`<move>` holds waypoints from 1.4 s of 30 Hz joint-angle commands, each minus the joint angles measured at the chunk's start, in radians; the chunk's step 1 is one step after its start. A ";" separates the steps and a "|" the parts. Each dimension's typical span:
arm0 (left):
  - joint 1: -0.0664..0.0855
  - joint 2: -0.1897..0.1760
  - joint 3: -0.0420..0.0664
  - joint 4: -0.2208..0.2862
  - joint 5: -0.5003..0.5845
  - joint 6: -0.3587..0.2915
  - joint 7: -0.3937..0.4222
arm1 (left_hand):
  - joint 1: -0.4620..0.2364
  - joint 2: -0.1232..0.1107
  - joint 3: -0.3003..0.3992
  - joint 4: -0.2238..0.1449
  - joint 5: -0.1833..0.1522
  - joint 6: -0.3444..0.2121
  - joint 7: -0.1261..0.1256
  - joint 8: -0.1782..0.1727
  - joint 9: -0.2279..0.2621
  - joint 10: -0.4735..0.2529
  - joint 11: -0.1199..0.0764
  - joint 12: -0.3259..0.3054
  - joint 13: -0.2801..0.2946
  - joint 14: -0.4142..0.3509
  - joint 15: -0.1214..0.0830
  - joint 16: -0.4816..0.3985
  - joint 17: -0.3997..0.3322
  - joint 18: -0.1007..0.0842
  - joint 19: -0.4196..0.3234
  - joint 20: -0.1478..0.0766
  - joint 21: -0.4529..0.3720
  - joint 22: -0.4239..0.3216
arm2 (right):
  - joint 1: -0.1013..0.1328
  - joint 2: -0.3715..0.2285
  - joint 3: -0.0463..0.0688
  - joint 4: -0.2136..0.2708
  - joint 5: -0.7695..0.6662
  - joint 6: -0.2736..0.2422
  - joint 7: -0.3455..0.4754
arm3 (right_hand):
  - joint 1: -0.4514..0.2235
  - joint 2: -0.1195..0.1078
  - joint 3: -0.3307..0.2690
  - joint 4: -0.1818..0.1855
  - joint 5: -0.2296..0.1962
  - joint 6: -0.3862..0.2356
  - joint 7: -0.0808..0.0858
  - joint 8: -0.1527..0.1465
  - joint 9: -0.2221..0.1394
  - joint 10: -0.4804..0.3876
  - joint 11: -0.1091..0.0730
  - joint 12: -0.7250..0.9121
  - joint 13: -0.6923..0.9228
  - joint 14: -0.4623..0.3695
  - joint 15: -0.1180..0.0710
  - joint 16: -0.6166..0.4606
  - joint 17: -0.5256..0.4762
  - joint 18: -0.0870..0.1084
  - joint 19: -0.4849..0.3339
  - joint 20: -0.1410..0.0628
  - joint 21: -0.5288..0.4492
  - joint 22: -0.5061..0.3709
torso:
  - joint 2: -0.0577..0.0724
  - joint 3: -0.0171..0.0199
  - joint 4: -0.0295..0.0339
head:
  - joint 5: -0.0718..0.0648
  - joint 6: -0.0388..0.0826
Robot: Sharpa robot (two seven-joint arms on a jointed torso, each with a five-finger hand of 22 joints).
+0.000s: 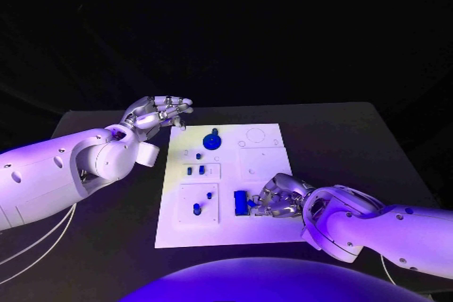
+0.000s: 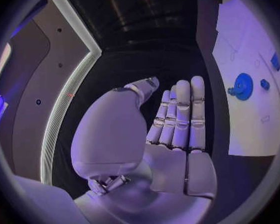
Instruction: Assemble the parts on the task board
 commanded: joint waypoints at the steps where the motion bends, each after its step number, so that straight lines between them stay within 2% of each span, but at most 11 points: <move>1: 0.000 0.001 0.001 0.003 0.003 0.014 0.006 | 0.010 0.001 -0.007 0.000 0.001 -0.007 0.003 -0.002 0.001 -0.008 0.000 0.007 0.000 -0.007 -0.002 -0.005 -0.001 0.006 0.007 -0.001 -0.004 -0.001 | -0.001 -0.001 0.000 0.005 -0.010 0.025 0.063 | 0.052 0.042 0.105 -0.105 0.004 -0.005 -0.003 0.007 -0.001 0.103 -0.002 0.000 0.259 0.101 -0.004 0.005 0.238 -0.013 0.014 -0.005 -0.004 0.175 | 0.000 0.0002 0.0006 | 0.001 0.000; 14: 0.001 -0.002 0.001 0.004 0.002 0.014 0.005 | 0.010 0.001 -0.007 0.000 0.001 -0.007 0.003 -0.002 0.001 -0.008 0.000 0.007 0.000 -0.007 -0.002 -0.005 -0.001 0.006 0.007 -0.001 -0.004 -0.001 | 0.002 -0.031 0.000 0.010 -0.032 -0.018 0.061 | 0.053 0.044 0.109 -0.107 0.004 -0.005 -0.001 0.007 -0.001 0.103 0.000 0.000 0.259 0.101 -0.003 0.005 0.239 -0.014 0.015 -0.005 0.000 0.176 | 0.000 0.0007 -0.0006 | 0.000 0.000; 17: 0.001 -0.002 0.001 0.004 0.002 0.014 0.004 | 0.012 0.001 -0.007 0.000 0.001 -0.007 0.003 -0.002 0.001 -0.008 0.000 0.007 0.000 -0.007 -0.002 -0.005 -0.001 0.006 0.007 -0.001 -0.004 -0.001 | 0.003 -0.036 0.000 0.004 -0.030 -0.009 0.043 | 0.053 0.044 0.109 -0.107 0.004 -0.005 -0.001 0.007 -0.001 0.103 0.000 0.000 0.259 0.101 -0.003 0.005 0.239 -0.014 0.015 -0.005 0.000 0.176 | 0.000 -0.0003 -0.0011 | -0.002 0.000; 24: 0.001 -0.001 0.001 0.005 0.001 0.015 0.003 | 0.012 0.001 -0.008 0.000 0.001 -0.007 0.004 -0.002 0.001 -0.009 0.000 0.007 0.000 -0.007 -0.002 -0.005 -0.001 0.006 0.007 -0.001 -0.005 -0.001 | 0.004 -0.032 0.000 -0.019 -0.003 0.014 -0.004 | 0.047 0.044 0.109 -0.105 0.003 -0.005 0.000 0.009 -0.001 0.104 0.002 0.001 0.259 0.101 -0.002 0.005 0.239 -0.013 0.014 -0.004 -0.003 0.175 | 0.000 0.0004 0.0011 | -0.004 0.000; 38: 0.001 0.000 0.001 0.006 0.000 0.015 0.003 | 0.012 0.001 -0.008 0.001 0.001 -0.007 0.004 -0.003 0.001 -0.009 0.001 0.007 0.000 -0.008 -0.002 -0.006 -0.002 0.006 0.007 -0.001 -0.005 -0.002 | 0.004 -0.010 0.000 -0.033 0.019 0.004 -0.027 | 0.033 0.045 0.107 -0.099 0.001 -0.001 -0.001 0.013 0.000 0.104 0.001 0.004 0.261 0.101 -0.001 0.006 0.240 -0.014 0.015 -0.003 0.000 0.177 | 0.000 -0.0007 0.0013 | -0.002 0.000; 42: 0.001 -0.001 0.001 0.006 0.000 0.014 0.003 | 0.012 0.001 -0.008 0.001 0.001 -0.007 0.004 -0.003 0.001 -0.009 0.001 0.007 0.000 -0.008 -0.002 -0.006 -0.002 0.006 0.007 -0.001 -0.005 -0.002 | 0.004 -0.007 0.000 -0.039 0.021 0.009 -0.038 | 0.007 0.044 0.099 -0.084 0.000 0.004 -0.004 0.017 0.000 0.105 0.000 0.006 0.262 0.102 -0.001 0.006 0.242 -0.014 0.016 -0.002 0.002 0.177 | 0.000 -0.0016 0.0008 | -0.001 0.000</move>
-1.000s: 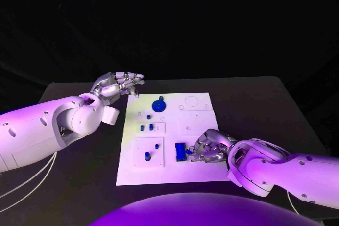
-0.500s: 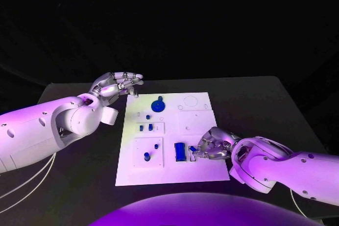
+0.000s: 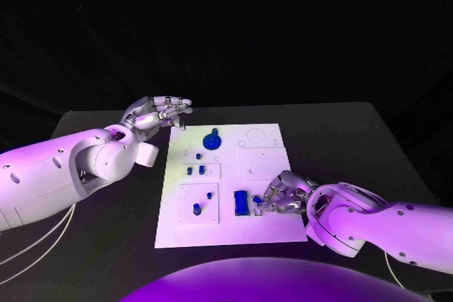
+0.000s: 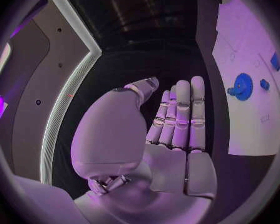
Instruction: Assemble the parts on the task board
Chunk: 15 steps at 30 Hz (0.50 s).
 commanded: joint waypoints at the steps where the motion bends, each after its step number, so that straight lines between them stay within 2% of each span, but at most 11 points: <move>1: 0.001 0.001 0.001 0.003 0.001 0.014 0.005 | 0.012 0.001 -0.008 0.001 0.001 -0.004 0.000 -0.003 0.002 -0.009 0.001 0.003 0.000 -0.008 -0.002 -0.006 -0.001 0.006 0.007 -0.001 -0.005 -0.001 | 0.000 0.002 0.000 -0.004 0.006 0.014 -0.024 | 0.001 0.027 0.092 -0.084 0.001 0.009 -0.009 0.010 0.001 0.104 -0.003 0.006 0.262 0.102 -0.002 0.006 0.242 -0.014 0.016 -0.002 0.002 0.178 | 0.000 -0.0007 -0.0005 | 0.001 0.000; 8: 0.001 0.000 0.001 0.004 0.001 0.014 0.003 | 0.012 0.001 -0.008 0.001 0.001 -0.004 0.000 -0.003 0.002 -0.010 0.001 0.003 0.000 -0.009 -0.002 -0.007 -0.001 0.006 0.007 -0.001 -0.006 -0.001 | 0.000 0.007 0.000 -0.005 0.007 0.022 -0.028 | -0.046 0.022 0.067 -0.051 -0.001 0.015 -0.011 0.015 -0.002 0.104 -0.004 0.007 0.263 0.102 -0.003 0.007 0.244 -0.014 0.017 -0.003 0.003 0.179 | 0.000 0.0010 -0.0012 | 0.002 0.000; 15: 0.001 0.000 0.001 0.004 0.001 0.015 0.001 | 0.011 0.001 -0.009 0.002 0.001 -0.004 0.001 -0.003 0.002 -0.010 0.001 0.003 -0.001 -0.010 -0.002 -0.007 -0.002 0.005 0.007 -0.001 -0.006 -0.001 | 0.000 0.010 0.000 -0.002 0.008 0.025 -0.025 | -0.108 0.007 0.017 -0.006 -0.003 0.022 -0.010 0.019 -0.007 0.104 -0.004 0.008 0.263 0.103 -0.003 0.008 0.246 -0.015 0.018 -0.004 0.004 0.180 | 0.000 0.0007 -0.0020 | 0.002 0.000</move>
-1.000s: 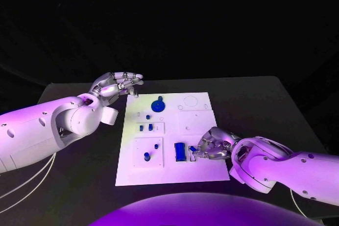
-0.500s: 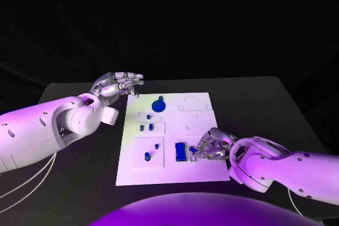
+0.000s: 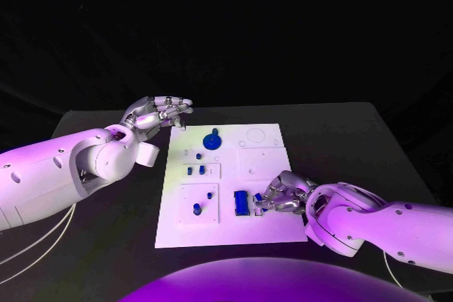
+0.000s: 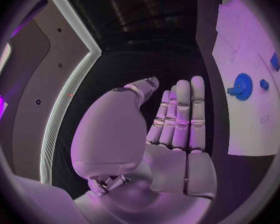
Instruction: Assemble the parts on the task board
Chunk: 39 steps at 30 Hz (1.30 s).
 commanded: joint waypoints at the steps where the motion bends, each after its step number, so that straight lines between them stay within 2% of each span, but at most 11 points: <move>1: 0.001 0.001 0.001 0.003 0.001 0.016 0.002 | 0.011 0.001 -0.006 -0.001 0.001 -0.004 0.001 -0.003 0.001 -0.006 -0.003 0.004 -0.001 -0.006 0.002 -0.003 -0.002 0.006 0.007 -0.001 -0.006 -0.002 | -0.002 0.002 -0.001 0.002 0.001 0.022 -0.008 | -0.021 -0.009 -0.019 0.011 0.000 0.018 -0.013 -0.002 -0.002 0.104 -0.004 0.005 0.263 0.103 -0.003 0.004 0.246 -0.015 0.018 -0.004 0.005 0.179 | 0.000 0.0004 -0.0011 | -0.001 0.000; 5: 0.001 0.001 0.001 0.003 0.001 0.016 0.002 | 0.011 0.001 -0.006 -0.001 0.001 -0.004 0.001 -0.003 0.001 -0.006 -0.003 0.004 -0.001 -0.006 0.002 -0.004 -0.002 0.005 0.007 -0.001 -0.007 -0.002 | -0.002 0.003 -0.001 0.004 0.002 0.022 -0.004 | -0.041 -0.014 -0.042 0.031 0.000 0.020 -0.012 -0.001 -0.005 0.104 -0.004 0.005 0.263 0.103 -0.003 0.004 0.247 -0.015 0.019 -0.003 0.006 0.180 | 0.001 0.0007 -0.0003 | -0.001 0.000; 27: 0.001 0.001 0.001 0.002 0.001 0.016 -0.001 | 0.010 0.001 -0.007 0.001 0.001 -0.005 0.001 -0.003 0.001 -0.007 -0.003 0.004 -0.001 -0.008 0.002 -0.005 -0.003 0.005 0.006 0.000 -0.008 -0.002 | -0.002 0.002 -0.001 0.014 0.001 0.018 0.004 | -0.058 -0.018 -0.070 0.052 0.001 0.022 -0.012 0.000 -0.008 0.104 -0.003 0.005 0.263 0.103 -0.003 0.004 0.248 -0.015 0.020 -0.003 0.006 0.180 | 0.000 0.0000 0.0002 | -0.001 0.000; 33: 0.001 0.000 0.001 0.002 0.001 0.016 -0.001 | 0.010 0.001 -0.007 0.002 0.001 -0.005 0.001 -0.003 0.001 -0.007 -0.002 0.004 -0.001 -0.008 0.002 -0.006 -0.003 0.005 0.006 0.000 -0.009 -0.003 | -0.002 0.002 -0.001 0.013 0.004 0.020 0.007 | -0.095 -0.046 -0.151 0.103 -0.002 0.024 -0.011 0.002 -0.013 0.104 -0.002 0.005 0.263 0.103 -0.001 0.004 0.247 -0.015 0.019 -0.002 0.004 0.180 | 0.000 -0.0002 0.0002 | 0.000 0.000; 39: 0.001 0.000 0.001 0.002 0.001 0.016 -0.001 | 0.010 0.001 -0.007 0.002 0.001 -0.005 0.001 -0.003 0.001 -0.007 -0.002 0.004 -0.001 -0.008 0.002 -0.006 -0.003 0.005 0.006 0.000 -0.009 -0.003 | -0.002 0.002 -0.001 0.011 0.005 0.023 0.009 | -0.096 -0.050 -0.197 0.136 -0.002 0.023 -0.012 0.004 -0.016 0.104 -0.003 0.005 0.263 0.102 -0.002 0.003 0.246 -0.015 0.019 -0.003 0.002 0.179 | 0.000 -0.0001 -0.0003 | 0.001 0.000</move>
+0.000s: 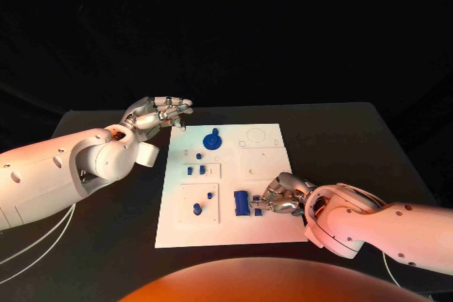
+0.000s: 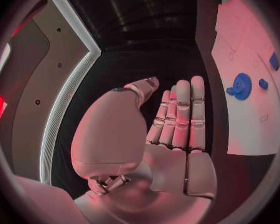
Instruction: Assemble the parts on the task board
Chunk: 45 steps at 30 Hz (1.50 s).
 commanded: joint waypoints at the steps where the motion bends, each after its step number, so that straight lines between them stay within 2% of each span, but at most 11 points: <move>1: 0.001 0.001 0.001 0.002 0.001 0.015 0.005 | 0.010 0.001 -0.007 0.002 0.001 -0.005 0.001 -0.003 0.001 -0.007 -0.002 0.004 -0.001 -0.005 -0.001 -0.006 -0.001 0.005 0.006 0.000 -0.002 -0.001 | -0.001 0.000 0.000 0.000 0.000 0.015 0.008 | -0.004 -0.002 -0.016 0.008 -0.003 -0.002 0.006 0.003 -0.001 0.104 -0.003 0.005 0.264 0.102 -0.002 0.004 0.247 -0.015 0.019 -0.003 -0.002 0.180 | 0.000 -0.0001 -0.0005 | 0.000 0.000; 6: 0.001 0.001 0.001 0.002 0.001 0.015 0.005 | 0.010 0.001 -0.007 0.002 0.001 -0.005 0.001 -0.003 0.001 -0.007 -0.002 0.004 -0.001 -0.005 -0.001 -0.006 -0.001 0.005 0.006 0.000 -0.002 -0.001 | -0.001 -0.004 0.000 -0.001 -0.001 0.018 0.011 | 0.006 0.000 -0.029 0.016 -0.001 -0.003 0.006 0.004 -0.002 0.104 -0.003 0.005 0.264 0.102 -0.002 0.003 0.246 -0.015 0.019 -0.003 -0.003 0.180 | 0.000 -0.0001 -0.0007 | 0.001 0.000; 10: 0.001 0.000 0.001 0.002 0.001 0.015 0.005 | 0.010 0.001 -0.007 0.002 0.001 -0.005 0.001 -0.003 0.001 -0.007 -0.002 0.004 -0.001 -0.005 -0.001 -0.006 -0.001 0.005 0.006 0.000 -0.002 -0.001 | -0.001 -0.011 0.000 -0.001 -0.003 0.029 0.018 | 0.047 0.004 -0.046 0.015 0.001 -0.005 0.005 0.005 -0.004 0.104 -0.003 0.005 0.264 0.102 -0.003 0.003 0.246 -0.015 0.019 -0.004 -0.003 0.180 | 0.000 0.0004 -0.0003 | 0.001 0.000; 14: 0.001 -0.001 0.001 0.002 0.001 0.015 0.005 | 0.010 0.001 -0.007 0.002 0.001 -0.005 0.001 -0.003 0.001 -0.007 -0.002 0.004 -0.001 -0.005 -0.001 -0.006 -0.001 0.005 0.006 0.000 -0.002 -0.001 | -0.001 -0.019 0.000 0.002 -0.001 0.051 0.035 | 0.111 0.014 -0.050 -0.001 0.005 -0.008 0.005 0.003 -0.008 0.104 -0.004 0.005 0.264 0.102 -0.003 0.003 0.245 -0.014 0.019 -0.004 -0.004 0.180 | 0.000 0.0008 -0.0010 | 0.001 0.000; 17: 0.001 -0.001 0.001 0.002 0.001 0.015 0.005 | 0.010 0.001 -0.007 0.002 0.001 -0.005 0.001 -0.003 0.001 -0.007 -0.002 0.004 -0.001 -0.005 -0.001 -0.006 -0.001 0.005 0.006 0.000 -0.002 -0.001 | -0.001 -0.025 0.000 0.005 0.000 0.060 0.048 | 0.142 0.014 -0.053 -0.012 0.005 -0.009 0.005 0.002 -0.011 0.104 -0.004 0.004 0.263 0.102 -0.003 0.002 0.243 -0.014 0.019 -0.004 -0.005 0.180 | 0.000 0.0010 -0.0014 | 0.002 0.000; 24: 0.001 -0.002 0.000 0.002 0.001 0.014 0.004 | 0.010 0.001 -0.007 0.002 0.001 -0.005 0.001 -0.003 0.001 -0.007 -0.002 0.004 -0.001 -0.005 -0.001 -0.006 -0.001 0.005 0.006 0.000 -0.002 -0.001 | -0.001 -0.034 0.000 0.010 0.004 0.061 0.064 | 0.145 0.013 -0.061 -0.008 0.004 -0.009 0.006 0.002 -0.014 0.104 -0.003 0.004 0.263 0.102 -0.003 0.002 0.244 -0.015 0.019 -0.003 -0.004 0.180 | 0.000 0.0007 -0.0007 | 0.002 0.000; 32: 0.001 -0.003 0.000 0.002 0.001 0.015 0.004 | 0.010 0.001 -0.007 0.002 0.001 -0.005 0.001 -0.003 0.001 -0.007 -0.002 0.004 -0.001 -0.005 -0.001 -0.006 -0.001 0.005 0.006 0.000 -0.002 -0.001 | -0.001 -0.036 0.000 0.008 0.008 0.065 0.070 | 0.135 0.020 -0.091 0.022 0.005 -0.006 0.007 0.002 -0.019 0.104 -0.001 0.005 0.264 0.102 -0.001 0.003 0.245 -0.015 0.020 -0.002 -0.003 0.180 | 0.000 0.0003 0.0000 | 0.001 0.000; 45: 0.001 -0.003 0.000 0.003 0.001 0.016 0.002 | 0.010 0.002 -0.008 0.004 0.001 -0.005 0.001 -0.004 0.002 -0.008 -0.002 0.005 -0.001 -0.006 -0.001 -0.008 -0.002 0.005 0.005 0.000 -0.005 -0.002 | -0.001 -0.021 0.000 -0.023 0.009 0.068 0.073 | 0.164 0.032 -0.092 0.022 0.007 -0.006 0.005 0.001 -0.022 0.104 -0.003 0.005 0.263 0.102 -0.002 0.003 0.245 -0.015 0.020 -0.002 -0.004 0.180 | 0.001 0.0006 0.0010 | 0.003 0.000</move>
